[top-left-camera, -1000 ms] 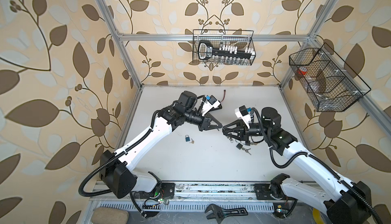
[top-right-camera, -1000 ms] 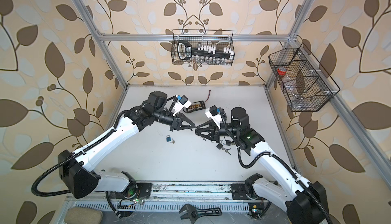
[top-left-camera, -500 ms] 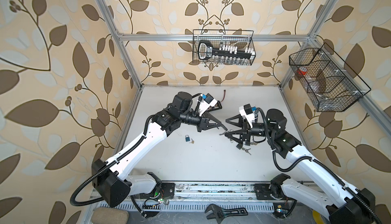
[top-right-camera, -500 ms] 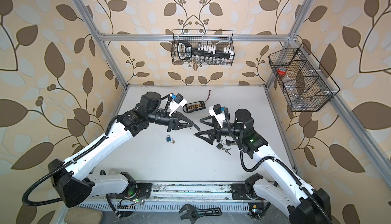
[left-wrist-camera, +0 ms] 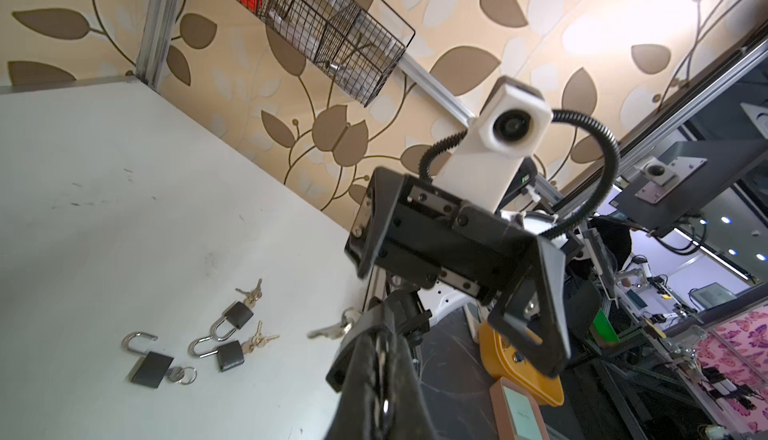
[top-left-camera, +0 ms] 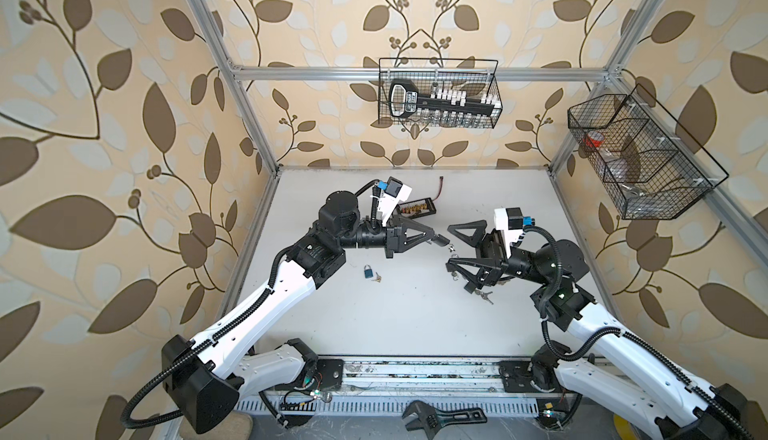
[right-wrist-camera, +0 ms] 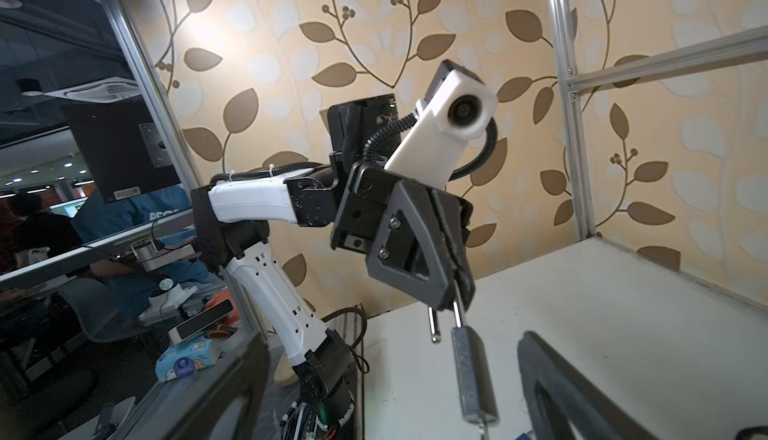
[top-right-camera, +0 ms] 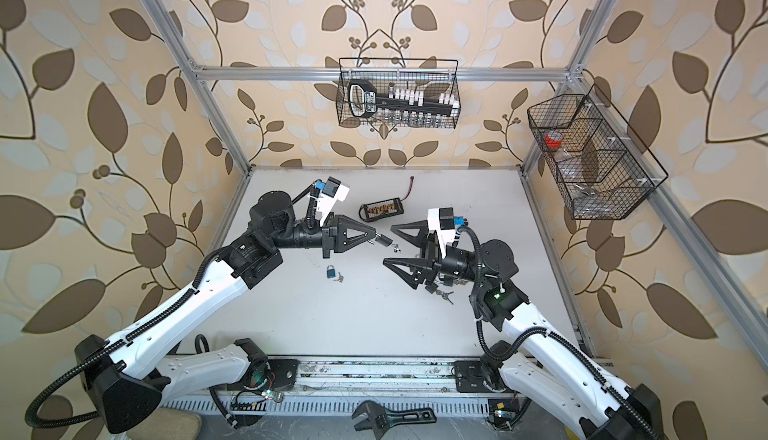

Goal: Lock with the key

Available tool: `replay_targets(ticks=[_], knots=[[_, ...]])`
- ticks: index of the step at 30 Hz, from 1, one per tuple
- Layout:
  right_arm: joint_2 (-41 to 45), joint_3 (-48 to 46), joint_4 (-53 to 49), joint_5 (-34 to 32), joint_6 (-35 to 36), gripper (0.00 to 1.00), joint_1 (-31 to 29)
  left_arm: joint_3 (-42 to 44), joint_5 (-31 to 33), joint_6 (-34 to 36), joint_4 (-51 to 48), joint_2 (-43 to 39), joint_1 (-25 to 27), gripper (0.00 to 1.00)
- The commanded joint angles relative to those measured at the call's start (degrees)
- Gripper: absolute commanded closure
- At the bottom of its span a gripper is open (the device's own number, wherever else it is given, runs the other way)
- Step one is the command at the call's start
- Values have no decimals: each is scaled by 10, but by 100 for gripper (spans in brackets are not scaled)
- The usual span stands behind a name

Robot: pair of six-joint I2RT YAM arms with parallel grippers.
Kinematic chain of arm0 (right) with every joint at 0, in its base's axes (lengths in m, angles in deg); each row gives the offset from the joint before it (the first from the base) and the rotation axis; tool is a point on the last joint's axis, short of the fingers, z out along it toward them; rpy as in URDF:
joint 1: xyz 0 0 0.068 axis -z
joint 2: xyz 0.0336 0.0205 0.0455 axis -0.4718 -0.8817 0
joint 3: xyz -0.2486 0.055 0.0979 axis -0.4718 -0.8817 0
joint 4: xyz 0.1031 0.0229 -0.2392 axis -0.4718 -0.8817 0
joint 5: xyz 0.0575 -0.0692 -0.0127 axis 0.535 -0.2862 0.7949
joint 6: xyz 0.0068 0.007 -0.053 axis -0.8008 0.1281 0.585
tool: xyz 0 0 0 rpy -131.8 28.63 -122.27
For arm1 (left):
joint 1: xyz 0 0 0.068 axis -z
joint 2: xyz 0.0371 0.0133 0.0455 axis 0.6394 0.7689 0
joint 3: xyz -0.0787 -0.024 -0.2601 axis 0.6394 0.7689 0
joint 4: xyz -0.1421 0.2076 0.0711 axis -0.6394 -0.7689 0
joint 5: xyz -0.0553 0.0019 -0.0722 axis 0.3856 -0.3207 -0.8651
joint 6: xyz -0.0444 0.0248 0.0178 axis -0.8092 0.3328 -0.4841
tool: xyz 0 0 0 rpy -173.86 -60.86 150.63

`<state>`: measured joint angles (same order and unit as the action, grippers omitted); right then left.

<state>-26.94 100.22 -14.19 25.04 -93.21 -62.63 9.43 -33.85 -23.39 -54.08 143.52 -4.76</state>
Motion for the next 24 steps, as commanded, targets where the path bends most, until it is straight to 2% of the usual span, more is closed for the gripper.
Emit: replay_targets(ticks=[1,5,7,13,18,20,24], knots=[[-3,-10,40,-43,33,14,-16,8,10,-46,89,-31,11,100],[-13,-19,66,-67,27,26,-17,13,15,-56,97,-38,21,100],[-16,-26,89,-74,12,36,-16,16,18,-58,96,-43,22,100],[-24,-34,122,-65,-13,61,-18,24,26,-56,94,-50,23,100],[-23,-38,123,-59,-24,78,-20,21,26,-55,95,-48,24,100],[-22,-43,123,-58,-27,82,-20,21,29,-55,95,-47,24,100],[-23,-48,122,-52,-34,83,-20,18,26,-60,101,-42,24,100]])
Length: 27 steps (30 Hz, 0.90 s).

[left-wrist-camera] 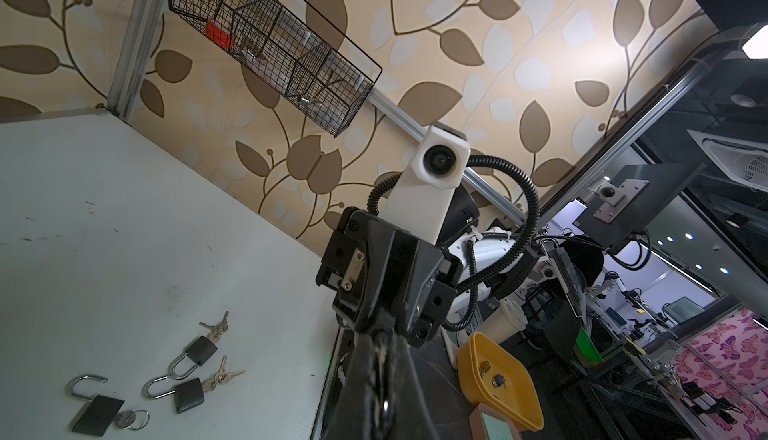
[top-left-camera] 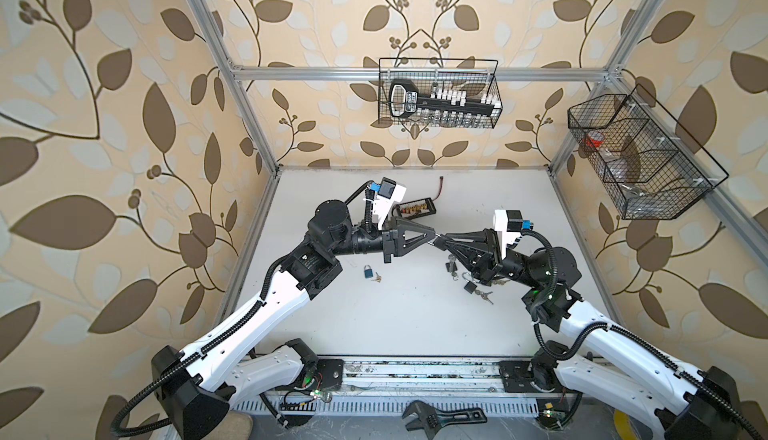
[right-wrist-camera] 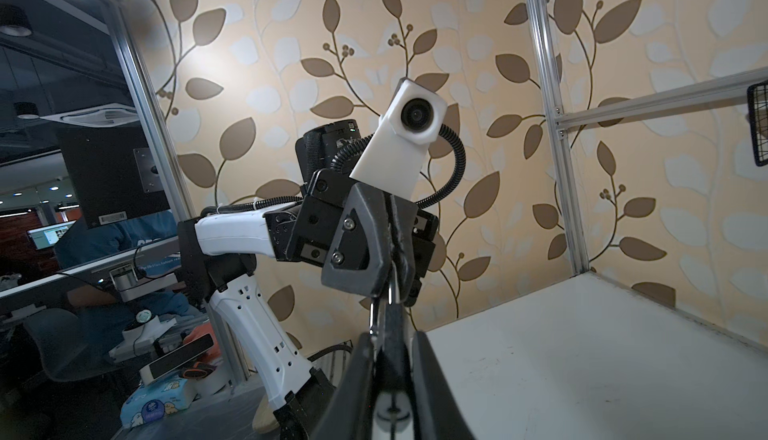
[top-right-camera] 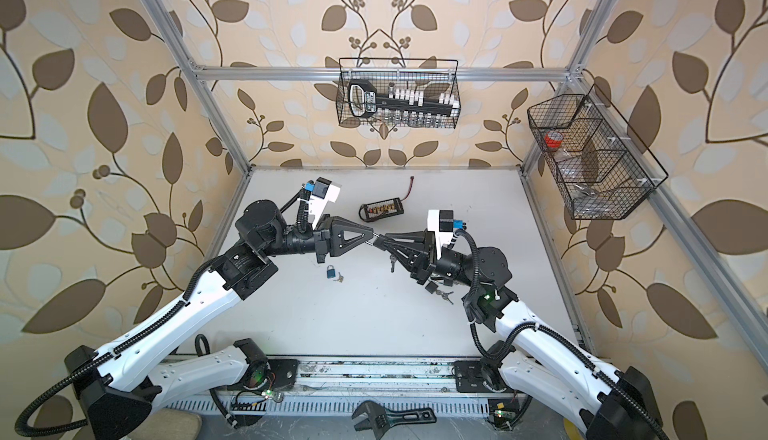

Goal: Lock with the key

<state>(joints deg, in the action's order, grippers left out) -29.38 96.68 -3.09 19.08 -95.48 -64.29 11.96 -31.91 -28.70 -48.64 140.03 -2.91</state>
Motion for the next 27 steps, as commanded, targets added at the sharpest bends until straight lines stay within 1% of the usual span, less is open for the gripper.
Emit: replay_targets(ticks=[1,3,4,9,15,18,21,22,25,27], knots=[[1,-12,10,10,-13,82,-4,-8,6,-8,48,-7,5,100],[-2,-11,10,13,-15,73,-4,-10,3,-8,49,-7,5,100],[-4,-10,10,14,-16,71,-4,-10,3,-8,49,-7,6,100],[-12,-3,10,20,-19,71,-6,-9,2,-9,46,-6,6,100],[-3,-8,9,10,-23,93,-7,-7,7,-2,35,-8,6,100],[1,-3,4,10,-43,100,-7,-13,8,20,10,-11,6,100],[-5,20,-38,2,-80,100,-7,-31,6,60,-34,-16,7,100],[-10,28,-42,12,-95,100,-6,-39,3,79,-54,-18,6,100],[-32,56,-33,73,-140,100,-7,-66,-6,117,-96,-19,7,100],[-41,74,-32,113,-151,100,-7,-76,-11,130,-110,-22,6,100]])
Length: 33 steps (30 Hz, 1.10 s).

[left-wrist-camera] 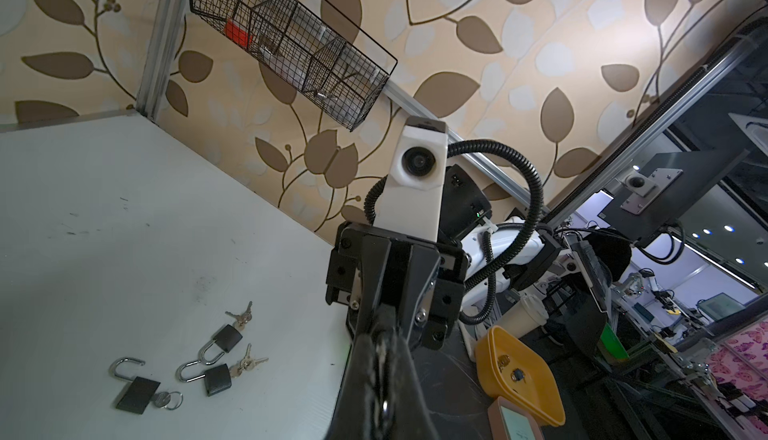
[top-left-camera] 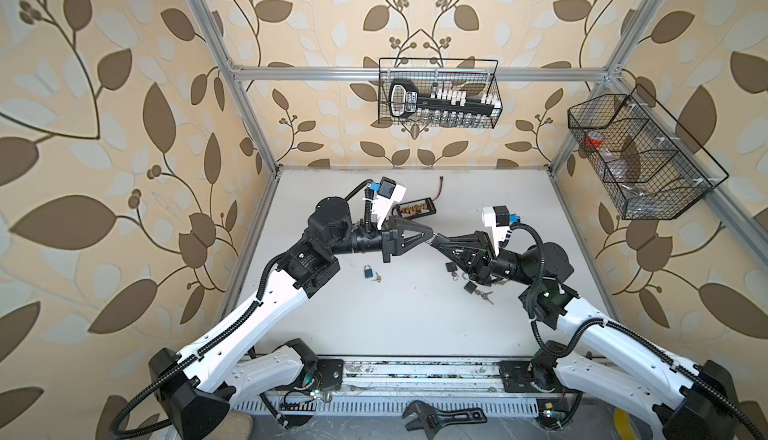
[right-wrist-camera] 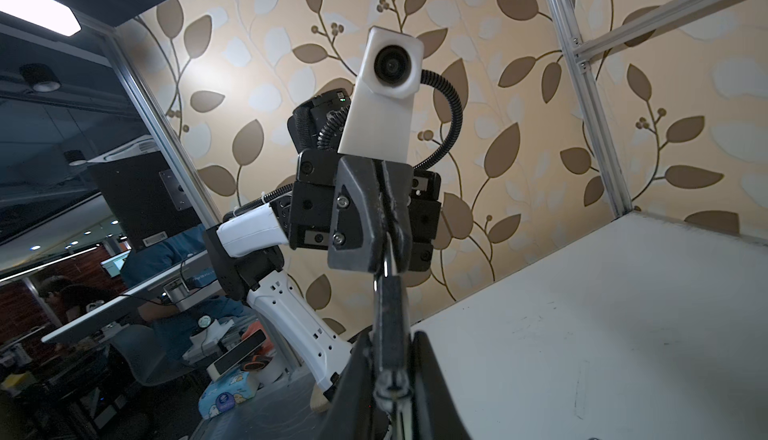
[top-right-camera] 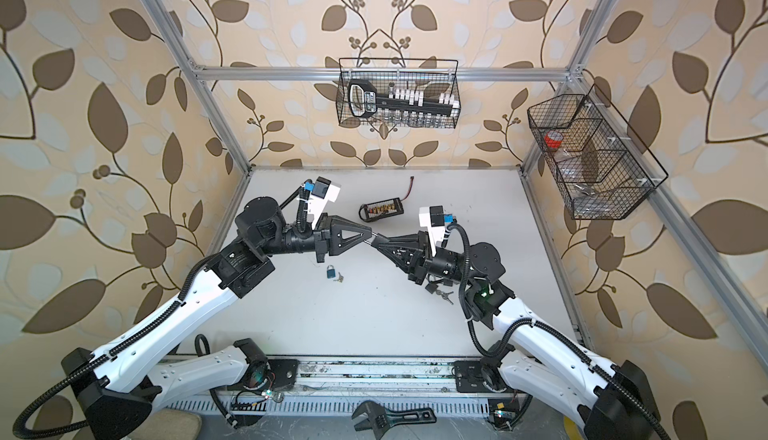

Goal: Lock with the key

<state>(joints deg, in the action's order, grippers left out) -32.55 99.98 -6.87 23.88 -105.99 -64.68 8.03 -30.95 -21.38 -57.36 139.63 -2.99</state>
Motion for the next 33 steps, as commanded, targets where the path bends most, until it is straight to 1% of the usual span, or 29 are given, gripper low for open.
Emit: replay_targets(ticks=[1,6,11,17,19,23,28,33], knots=[[-11,47,5,77,-49,100,-4,-39,-21,60,-25,-21,7,100],[-12,74,7,114,-57,100,-4,-31,-23,42,-8,-31,7,100],[-31,94,5,123,-54,100,-4,-11,-35,17,18,-32,7,100],[-63,113,8,107,-48,100,-11,9,-46,9,30,-29,10,100],[-74,122,11,98,-46,100,-15,22,-46,-1,47,-28,14,100],[-103,158,17,82,-41,100,-22,63,-41,-24,93,-18,41,100],[-117,177,24,34,-37,100,-22,97,-18,-32,121,-6,74,100],[-131,189,39,53,-44,100,-27,112,-5,-31,134,-7,78,100]])
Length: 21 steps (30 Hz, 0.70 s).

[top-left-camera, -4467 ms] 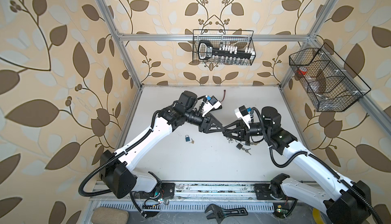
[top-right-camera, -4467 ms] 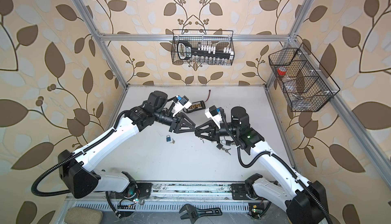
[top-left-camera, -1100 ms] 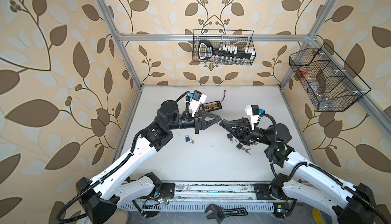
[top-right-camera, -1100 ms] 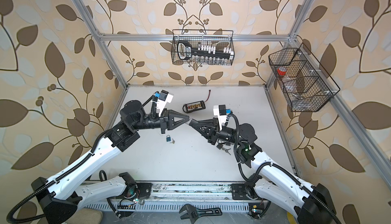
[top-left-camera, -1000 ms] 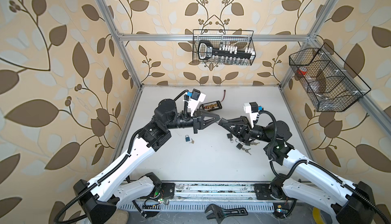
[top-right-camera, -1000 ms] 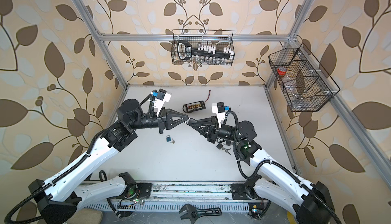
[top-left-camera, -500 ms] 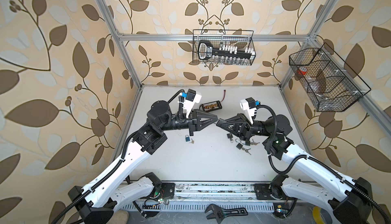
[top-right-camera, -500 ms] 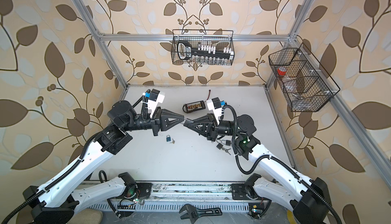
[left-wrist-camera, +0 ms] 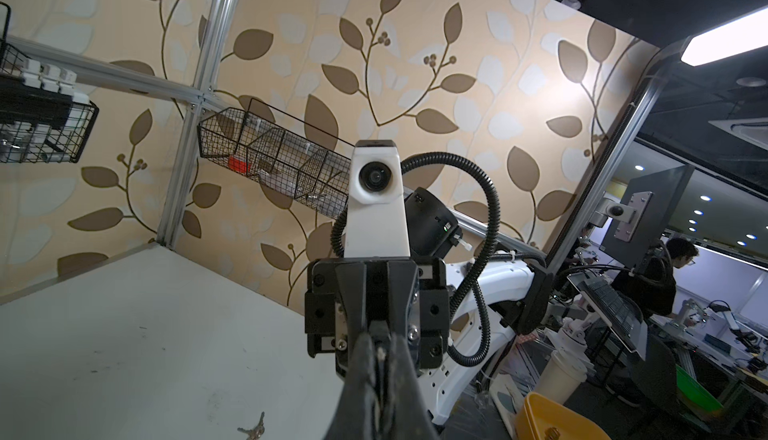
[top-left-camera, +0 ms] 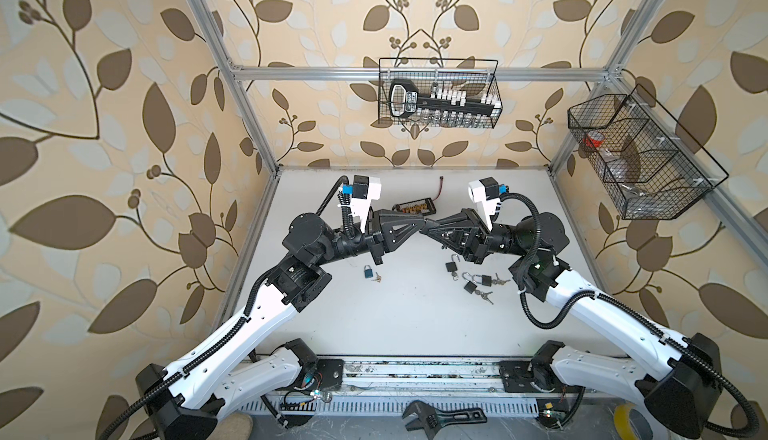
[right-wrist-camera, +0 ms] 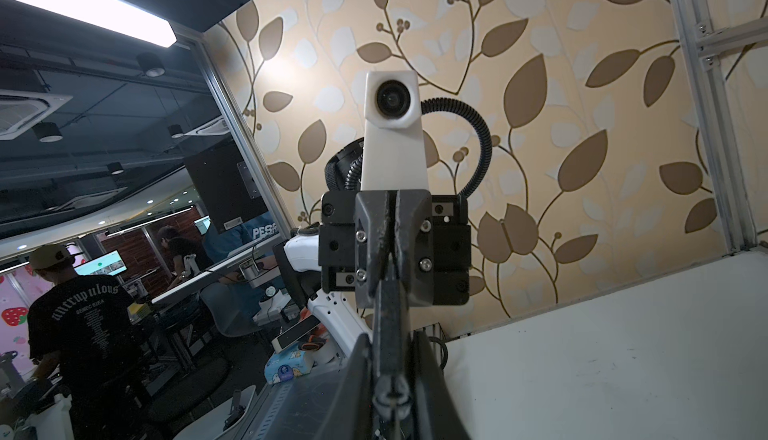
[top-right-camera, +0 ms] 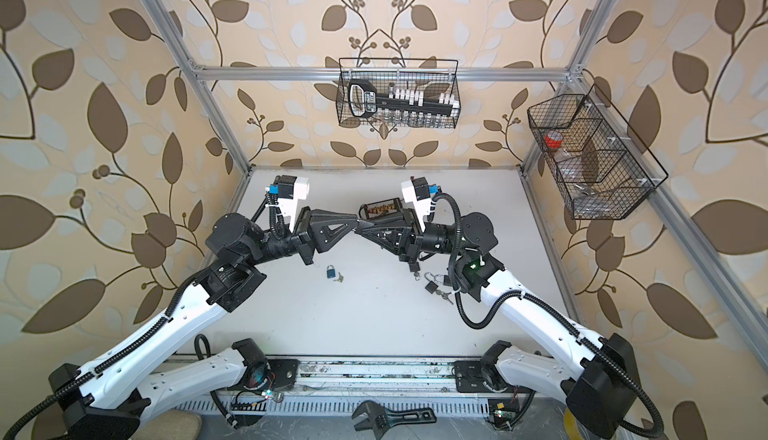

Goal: Lock with the key

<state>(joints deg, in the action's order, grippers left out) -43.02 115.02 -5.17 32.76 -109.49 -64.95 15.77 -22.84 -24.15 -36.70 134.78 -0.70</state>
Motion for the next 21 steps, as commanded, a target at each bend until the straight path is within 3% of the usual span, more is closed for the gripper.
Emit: replay_targets(ticks=[1,4,7,9,12,16,21], knots=[[-21,34,19,-33,-4,100,-24,35,-77,1,-79,36,55,100],[17,12,-37,-48,41,97,-21,28,-22,27,-125,1,51,100],[70,-4,-150,-71,114,58,-20,21,-7,32,-148,-28,20,100],[104,-16,-221,-94,159,46,-19,23,-24,11,-134,-38,-13,100],[157,-39,-293,-135,192,42,-15,29,-57,-27,-102,-45,-57,100],[203,-72,-293,-178,172,43,-12,35,-84,-60,-54,-38,-68,100],[202,-98,-239,-122,120,43,-12,46,-111,-117,24,-22,-69,100]])
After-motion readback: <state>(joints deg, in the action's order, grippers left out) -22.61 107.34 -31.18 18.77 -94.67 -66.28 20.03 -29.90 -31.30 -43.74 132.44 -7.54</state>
